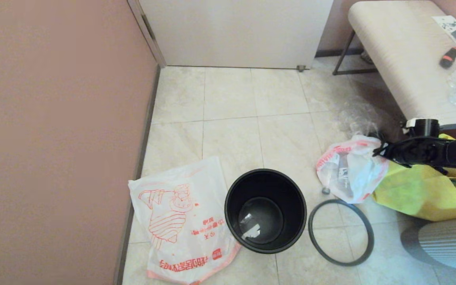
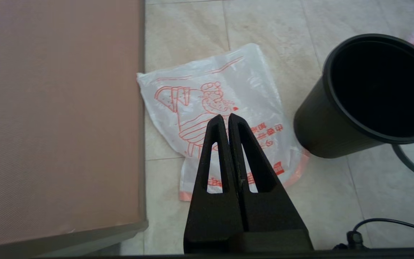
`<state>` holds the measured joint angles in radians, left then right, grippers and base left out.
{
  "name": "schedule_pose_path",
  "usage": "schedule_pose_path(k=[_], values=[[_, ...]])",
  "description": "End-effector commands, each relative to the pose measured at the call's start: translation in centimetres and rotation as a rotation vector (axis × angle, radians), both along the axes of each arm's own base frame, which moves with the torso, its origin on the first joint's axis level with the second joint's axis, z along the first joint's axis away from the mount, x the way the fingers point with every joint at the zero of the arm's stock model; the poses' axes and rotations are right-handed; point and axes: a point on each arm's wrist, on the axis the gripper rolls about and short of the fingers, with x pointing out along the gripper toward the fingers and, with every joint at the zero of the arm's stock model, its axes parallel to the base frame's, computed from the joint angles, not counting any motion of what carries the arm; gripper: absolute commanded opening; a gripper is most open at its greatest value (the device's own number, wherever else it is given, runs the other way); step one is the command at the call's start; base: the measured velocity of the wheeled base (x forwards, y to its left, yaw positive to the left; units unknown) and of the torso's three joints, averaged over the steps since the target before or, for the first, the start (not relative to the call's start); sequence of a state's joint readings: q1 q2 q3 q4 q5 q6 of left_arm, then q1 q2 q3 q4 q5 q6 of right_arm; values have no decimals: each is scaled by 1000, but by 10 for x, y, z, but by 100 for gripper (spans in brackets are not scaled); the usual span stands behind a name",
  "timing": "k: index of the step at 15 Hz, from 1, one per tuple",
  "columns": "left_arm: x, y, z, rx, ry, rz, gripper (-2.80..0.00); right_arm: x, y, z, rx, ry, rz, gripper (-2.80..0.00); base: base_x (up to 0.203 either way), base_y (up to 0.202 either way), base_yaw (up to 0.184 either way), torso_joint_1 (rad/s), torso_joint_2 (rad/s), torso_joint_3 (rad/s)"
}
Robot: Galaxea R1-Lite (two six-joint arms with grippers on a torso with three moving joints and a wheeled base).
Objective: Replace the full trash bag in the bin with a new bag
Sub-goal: Place the trash bag on the floor, then pick up a new trash bag
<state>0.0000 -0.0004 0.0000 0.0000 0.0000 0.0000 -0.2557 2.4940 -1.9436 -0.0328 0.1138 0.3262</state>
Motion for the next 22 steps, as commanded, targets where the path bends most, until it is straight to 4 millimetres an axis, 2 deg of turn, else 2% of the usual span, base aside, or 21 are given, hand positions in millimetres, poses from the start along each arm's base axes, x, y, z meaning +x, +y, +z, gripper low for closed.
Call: schedule_pose_path(k=[1, 4, 8, 9, 12, 15, 18, 20, 22], values=[[0, 0, 0, -1, 0, 0, -280, -12, 5, 30, 3, 7, 1, 0, 0, 0, 0, 0, 0, 0], [0, 0, 0, -1, 0, 0, -280, -36, 18, 56, 16, 129, -13, 0, 0, 0, 0, 0, 0, 0], [0, 0, 0, -2, 0, 0, -280, -71, 42, 63, 31, 235, 15, 0, 0, 0, 0, 0, 0, 0], [0, 0, 0, -2, 0, 0, -280, -79, 52, 65, 31, 249, 35, -280, 0, 0, 0, 0, 0, 0], [0, 0, 0, -2, 0, 0, -280, -102, 83, 76, 14, 275, 81, -280, 0, 0, 0, 0, 0, 0], [0, 0, 0, -1, 0, 0, -280, -139, 105, 93, -12, 276, 110, -280, 0, 0, 0, 0, 0, 0], [0, 0, 0, -2, 0, 0, -280, -185, 121, 114, -32, 250, 139, -280, 0, 0, 0, 0, 0, 0], [0, 0, 0, 0, 0, 0, -280, -223, 130, 126, -44, 234, 164, -280, 0, 0, 0, 0, 0, 0], [0, 0, 0, -2, 0, 0, -280, -260, 135, 130, -67, 241, 173, -280, 0, 0, 0, 0, 0, 0]])
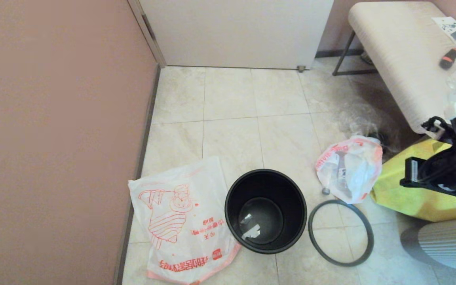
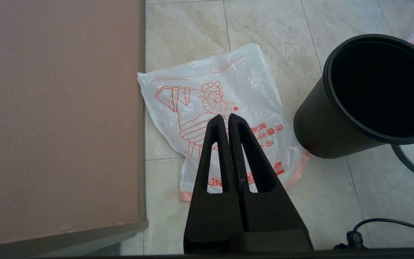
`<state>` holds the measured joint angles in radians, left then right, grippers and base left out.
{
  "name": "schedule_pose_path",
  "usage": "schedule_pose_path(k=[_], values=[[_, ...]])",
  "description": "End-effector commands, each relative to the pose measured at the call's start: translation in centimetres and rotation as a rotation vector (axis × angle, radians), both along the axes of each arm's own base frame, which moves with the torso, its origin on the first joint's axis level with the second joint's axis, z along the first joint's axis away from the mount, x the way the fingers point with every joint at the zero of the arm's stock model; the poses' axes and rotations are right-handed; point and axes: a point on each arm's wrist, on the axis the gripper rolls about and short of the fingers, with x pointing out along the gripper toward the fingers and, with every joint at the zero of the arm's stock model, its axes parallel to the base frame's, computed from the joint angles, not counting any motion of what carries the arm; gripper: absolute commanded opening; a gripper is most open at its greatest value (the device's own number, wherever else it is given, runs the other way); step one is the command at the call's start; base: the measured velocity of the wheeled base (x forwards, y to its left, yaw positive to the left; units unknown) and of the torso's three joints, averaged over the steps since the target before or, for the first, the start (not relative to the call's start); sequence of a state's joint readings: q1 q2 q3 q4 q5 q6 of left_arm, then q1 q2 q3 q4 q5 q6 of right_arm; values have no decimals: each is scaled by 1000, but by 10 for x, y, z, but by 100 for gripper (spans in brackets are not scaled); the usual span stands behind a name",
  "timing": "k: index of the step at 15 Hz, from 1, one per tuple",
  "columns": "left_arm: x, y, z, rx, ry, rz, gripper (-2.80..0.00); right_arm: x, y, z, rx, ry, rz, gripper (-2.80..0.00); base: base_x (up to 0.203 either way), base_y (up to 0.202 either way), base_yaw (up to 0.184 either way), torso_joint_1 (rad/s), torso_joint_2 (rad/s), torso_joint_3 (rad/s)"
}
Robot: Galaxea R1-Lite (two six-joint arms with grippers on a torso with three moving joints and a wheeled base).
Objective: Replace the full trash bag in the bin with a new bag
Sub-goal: Pick up a new trash bag
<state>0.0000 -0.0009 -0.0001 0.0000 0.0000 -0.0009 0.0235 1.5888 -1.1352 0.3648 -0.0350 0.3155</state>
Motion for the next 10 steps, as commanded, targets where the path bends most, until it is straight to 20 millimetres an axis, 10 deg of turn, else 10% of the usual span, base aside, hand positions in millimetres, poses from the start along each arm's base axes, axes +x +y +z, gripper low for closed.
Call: schedule_pose_path(k=[1, 10], values=[[0, 0, 0, 0, 1, 0, -280, -41, 2, 16, -9, -63, 12, -280, 0, 0, 0, 0, 0, 0], [0, 0, 0, -1, -1, 0, -280, -179, -3, 28, -105, -302, 54, -280, 0, 0, 0, 0, 0, 0]])
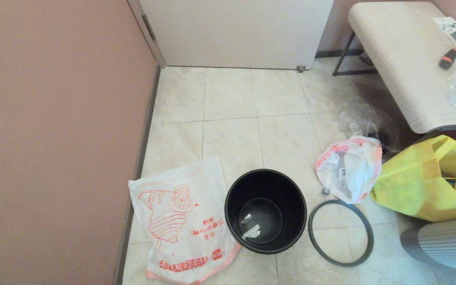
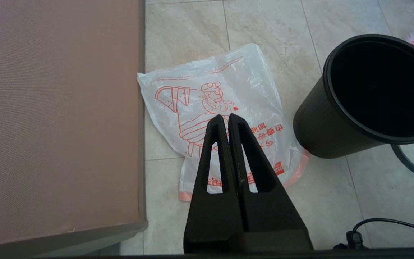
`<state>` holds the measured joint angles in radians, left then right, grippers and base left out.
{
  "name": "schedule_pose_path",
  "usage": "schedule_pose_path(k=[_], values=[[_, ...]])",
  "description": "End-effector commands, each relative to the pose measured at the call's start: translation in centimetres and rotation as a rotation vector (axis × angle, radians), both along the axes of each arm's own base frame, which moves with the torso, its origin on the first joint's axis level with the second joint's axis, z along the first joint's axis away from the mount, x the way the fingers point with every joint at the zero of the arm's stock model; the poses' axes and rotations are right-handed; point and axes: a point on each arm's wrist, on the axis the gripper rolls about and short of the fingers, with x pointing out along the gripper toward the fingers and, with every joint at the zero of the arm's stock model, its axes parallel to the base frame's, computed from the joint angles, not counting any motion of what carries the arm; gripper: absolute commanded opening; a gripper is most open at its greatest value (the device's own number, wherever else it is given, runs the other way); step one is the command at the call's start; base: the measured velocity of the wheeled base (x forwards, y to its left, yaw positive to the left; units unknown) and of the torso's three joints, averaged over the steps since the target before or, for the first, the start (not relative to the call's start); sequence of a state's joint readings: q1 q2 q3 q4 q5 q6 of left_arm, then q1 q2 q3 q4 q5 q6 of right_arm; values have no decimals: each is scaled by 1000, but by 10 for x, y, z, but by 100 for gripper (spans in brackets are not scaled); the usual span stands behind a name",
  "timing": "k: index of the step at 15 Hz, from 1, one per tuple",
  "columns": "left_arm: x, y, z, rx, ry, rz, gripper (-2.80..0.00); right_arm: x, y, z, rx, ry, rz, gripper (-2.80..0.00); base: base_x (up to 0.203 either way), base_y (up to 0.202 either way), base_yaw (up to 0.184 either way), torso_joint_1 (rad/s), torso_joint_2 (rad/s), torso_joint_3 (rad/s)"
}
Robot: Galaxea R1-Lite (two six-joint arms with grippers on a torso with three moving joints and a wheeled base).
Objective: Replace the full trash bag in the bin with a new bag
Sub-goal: Pick up a new trash bag
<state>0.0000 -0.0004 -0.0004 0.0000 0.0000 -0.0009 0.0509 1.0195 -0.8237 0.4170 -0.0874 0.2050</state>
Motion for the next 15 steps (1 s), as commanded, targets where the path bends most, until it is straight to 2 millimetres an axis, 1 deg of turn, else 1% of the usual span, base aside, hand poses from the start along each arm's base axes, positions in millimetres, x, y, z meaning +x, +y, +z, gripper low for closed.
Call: schedule_pose_path(k=[1, 3, 6, 9, 11, 12, 13, 15], values=[[0, 0, 0, 1, 1, 0, -280, -47, -2, 7, -8, -137, 17, -280, 0, 0, 0, 0, 0, 0], [0, 0, 0, -1, 1, 0, -280, -86, -4, -1, -28, -177, 35, -280, 0, 0, 0, 0, 0, 0], [0, 0, 0, 1, 1, 0, -280, -131, -7, -27, -43, -237, 34, -280, 0, 0, 0, 0, 0, 0], [0, 0, 0, -1, 1, 0, -280, -160, -7, -63, -72, -287, -9, -280, 0, 0, 0, 0, 0, 0], [0, 0, 0, -1, -1, 0, -280, -172, -7, -93, -120, -327, -8, -280, 0, 0, 0, 0, 0, 0], [0, 0, 0, -1, 1, 0, -280, -172, -6, -112, -146, -341, -2, -280, 0, 0, 0, 0, 0, 0], [0, 0, 0, 0, 1, 0, -280, -166, -6, -129, -169, -363, 3, -280, 0, 0, 0, 0, 0, 0], [0, 0, 0, 1, 1, 0, -280, -149, -6, -142, -190, -508, -4, -280, 0, 0, 0, 0, 0, 0]])
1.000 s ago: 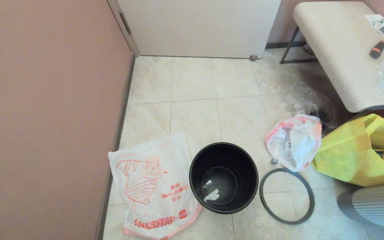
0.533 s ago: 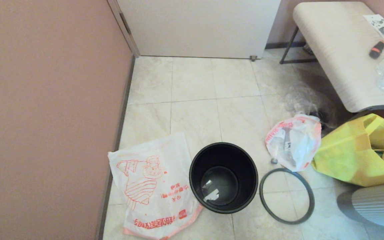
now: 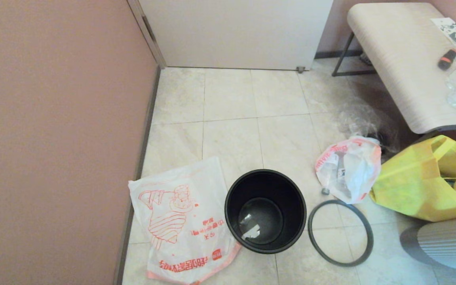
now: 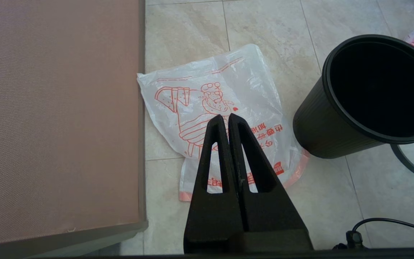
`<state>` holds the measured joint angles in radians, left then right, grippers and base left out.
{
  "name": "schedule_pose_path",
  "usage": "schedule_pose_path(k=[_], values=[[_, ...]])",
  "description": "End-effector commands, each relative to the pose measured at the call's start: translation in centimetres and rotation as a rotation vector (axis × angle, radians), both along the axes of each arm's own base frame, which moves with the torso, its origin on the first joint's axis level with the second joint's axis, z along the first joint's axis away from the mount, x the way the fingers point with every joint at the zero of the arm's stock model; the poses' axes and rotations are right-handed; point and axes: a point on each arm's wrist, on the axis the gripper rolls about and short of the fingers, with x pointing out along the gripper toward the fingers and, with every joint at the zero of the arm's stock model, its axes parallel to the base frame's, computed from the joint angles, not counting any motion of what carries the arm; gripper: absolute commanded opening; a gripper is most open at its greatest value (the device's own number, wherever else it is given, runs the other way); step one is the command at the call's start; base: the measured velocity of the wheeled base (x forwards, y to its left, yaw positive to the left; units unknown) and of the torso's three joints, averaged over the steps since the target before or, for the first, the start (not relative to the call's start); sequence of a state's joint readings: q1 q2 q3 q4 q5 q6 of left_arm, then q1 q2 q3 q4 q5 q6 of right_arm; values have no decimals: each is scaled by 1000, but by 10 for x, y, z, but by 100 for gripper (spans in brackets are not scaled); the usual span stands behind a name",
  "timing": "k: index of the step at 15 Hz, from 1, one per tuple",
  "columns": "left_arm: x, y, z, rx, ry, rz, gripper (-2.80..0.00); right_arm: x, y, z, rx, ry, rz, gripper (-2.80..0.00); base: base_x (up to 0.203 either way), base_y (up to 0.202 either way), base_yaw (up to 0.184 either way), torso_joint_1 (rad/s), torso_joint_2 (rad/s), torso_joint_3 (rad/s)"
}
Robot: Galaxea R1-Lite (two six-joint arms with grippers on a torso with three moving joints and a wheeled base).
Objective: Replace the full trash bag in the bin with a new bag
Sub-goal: Pick up a new trash bag
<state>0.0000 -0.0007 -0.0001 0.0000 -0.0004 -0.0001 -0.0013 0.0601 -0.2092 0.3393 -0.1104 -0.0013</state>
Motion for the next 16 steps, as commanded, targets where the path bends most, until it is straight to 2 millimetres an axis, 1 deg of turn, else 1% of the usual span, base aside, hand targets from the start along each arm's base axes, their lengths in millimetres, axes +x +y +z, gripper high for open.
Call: schedule_pose_path(k=[1, 2, 3, 6, 8, 10, 16], values=[[0, 0, 0, 0, -1, 0, -280, 8, 0, -11, -6, -165, 4, -280, 0, 0, 0, 0, 0, 0], [0, 0, 0, 0, 0, 0, -280, 12, 1, -12, -9, -237, 32, -280, 0, 0, 0, 0, 0, 0], [0, 0, 0, 0, 1, 0, -280, 14, 2, -14, -13, -266, 66, -280, 0, 0, 0, 0, 0, 0], [0, 0, 0, 0, 1, 0, -280, 15, 2, -25, -19, -188, 104, -280, 0, 0, 0, 0, 0, 0], [0, 0, 0, -1, 1, 0, -280, 15, 2, -24, -15, -189, 103, -280, 0, 0, 0, 0, 0, 0], [0, 0, 0, 0, 0, 0, -280, 15, 2, -24, 37, -197, 91, -280, 0, 0, 0, 0, 0, 0], [0, 0, 0, 0, 1, 0, -280, 15, 2, -24, 37, -200, 92, -280, 0, 0, 0, 0, 0, 0]])
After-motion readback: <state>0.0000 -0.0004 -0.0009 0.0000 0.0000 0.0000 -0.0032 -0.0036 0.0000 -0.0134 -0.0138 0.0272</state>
